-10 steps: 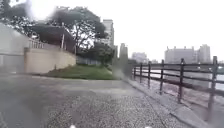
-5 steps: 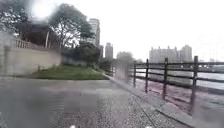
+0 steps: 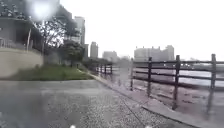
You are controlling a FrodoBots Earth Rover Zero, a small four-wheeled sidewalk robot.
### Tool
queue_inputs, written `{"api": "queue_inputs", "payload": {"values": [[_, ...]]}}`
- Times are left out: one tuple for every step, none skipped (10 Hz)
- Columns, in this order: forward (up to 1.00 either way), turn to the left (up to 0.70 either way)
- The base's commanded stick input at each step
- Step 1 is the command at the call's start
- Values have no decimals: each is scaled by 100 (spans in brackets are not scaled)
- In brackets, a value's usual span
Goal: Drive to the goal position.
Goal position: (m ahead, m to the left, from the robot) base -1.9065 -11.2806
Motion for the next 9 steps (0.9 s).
{"api": "queue_inputs", "payload": {"values": [[0, -100], [0, -100], [0, -100], [0, -100], [0, -100], [0, -100], [0, -100], [0, -100], [0, -100]]}}
